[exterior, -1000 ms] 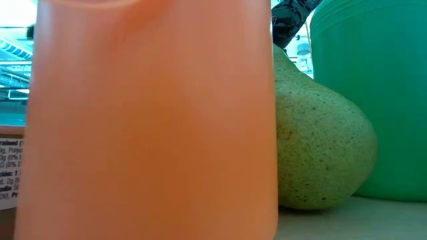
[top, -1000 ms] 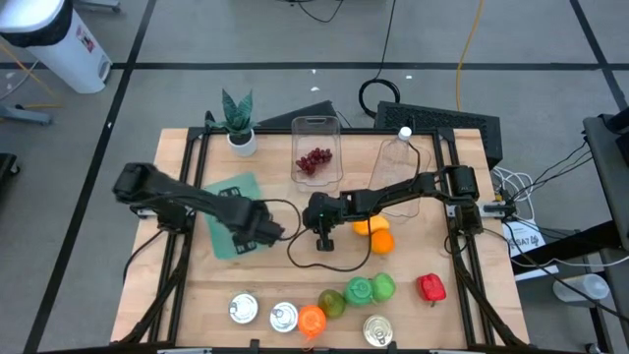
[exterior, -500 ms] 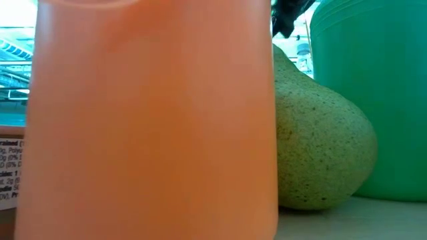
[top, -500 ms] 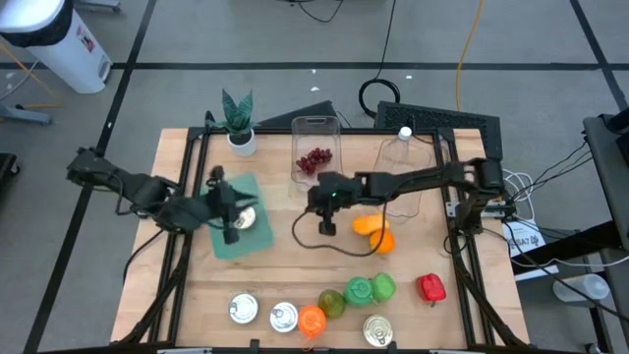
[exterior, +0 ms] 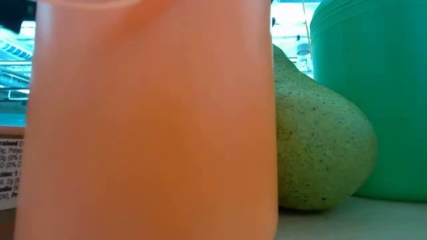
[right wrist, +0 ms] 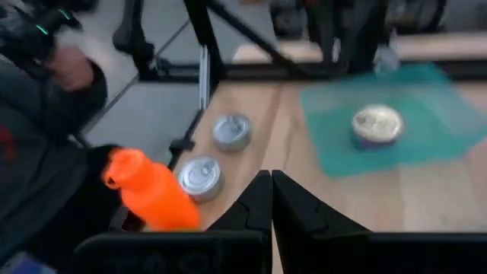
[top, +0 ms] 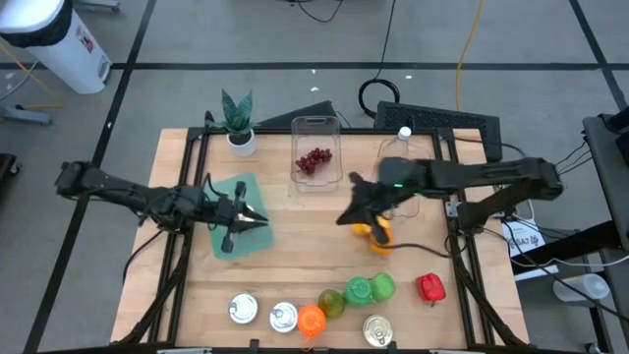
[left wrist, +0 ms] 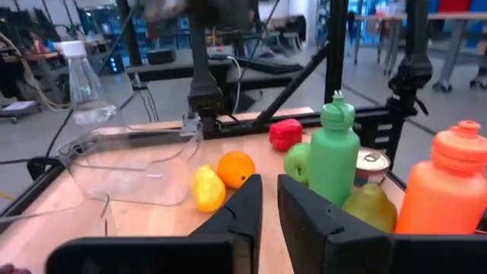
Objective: Pick & Place Food Item
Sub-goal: Put the green water bottle into the right transparent bin
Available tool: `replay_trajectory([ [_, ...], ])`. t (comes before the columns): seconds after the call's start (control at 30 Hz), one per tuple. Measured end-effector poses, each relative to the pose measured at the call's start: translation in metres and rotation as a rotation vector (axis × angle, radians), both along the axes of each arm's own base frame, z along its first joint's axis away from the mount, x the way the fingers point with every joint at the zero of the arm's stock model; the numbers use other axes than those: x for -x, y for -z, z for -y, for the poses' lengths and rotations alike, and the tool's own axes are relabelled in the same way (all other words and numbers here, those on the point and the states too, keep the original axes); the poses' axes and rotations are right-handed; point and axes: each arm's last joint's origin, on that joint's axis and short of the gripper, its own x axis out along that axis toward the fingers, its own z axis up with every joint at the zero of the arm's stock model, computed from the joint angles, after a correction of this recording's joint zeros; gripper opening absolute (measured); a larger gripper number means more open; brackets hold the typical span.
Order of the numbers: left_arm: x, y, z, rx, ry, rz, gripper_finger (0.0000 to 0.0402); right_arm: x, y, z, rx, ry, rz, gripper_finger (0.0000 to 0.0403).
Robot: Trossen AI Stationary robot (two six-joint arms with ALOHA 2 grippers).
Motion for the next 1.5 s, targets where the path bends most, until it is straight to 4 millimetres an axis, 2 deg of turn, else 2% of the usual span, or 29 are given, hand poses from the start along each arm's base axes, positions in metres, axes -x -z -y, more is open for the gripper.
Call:
replay_trajectory([
  [0.1, 0.008, 0.007, -0.005, 0.021, -0.018, 0.046, 0.0051, 0.022, -0.015, -0.009, 0.029, 0.060, 0.035, 0.0000],
  [0.23, 0.019, 0.005, -0.010, 0.057, -0.035, 0.058, 0.0051, 0.045, -0.014, -0.026, 0.046, 0.078, 0.070, 0.0000],
  [0.37, 0.028, 0.004, -0.010, 0.047, -0.017, 0.049, 0.0051, 0.063, 0.009, -0.040, 0.017, 0.091, 0.143, 0.0000],
  [0.53, 0.032, 0.004, -0.009, 0.019, 0.006, 0.052, 0.0051, 0.078, 0.051, -0.042, 0.001, 0.189, 0.179, 0.0000],
  [0.77, 0.031, 0.004, -0.008, -0.014, 0.027, 0.059, 0.0051, 0.083, 0.104, -0.036, 0.038, 0.321, 0.225, 0.0000],
  [0.93, 0.032, 0.008, -0.008, 0.016, 0.023, 0.014, 0.0051, 0.085, 0.125, -0.035, 0.044, 0.340, 0.222, 0.0000],
  [1.1, 0.032, 0.017, -0.008, -0.008, 0.024, -0.032, 0.0051, 0.083, 0.136, -0.035, 0.065, 0.340, 0.202, 0.0000],
  [1.5, 0.031, 0.037, -0.025, 0.020, -0.070, -0.071, 0.0051, 0.078, 0.133, -0.021, 0.156, 0.383, 0.250, 0.0000],
])
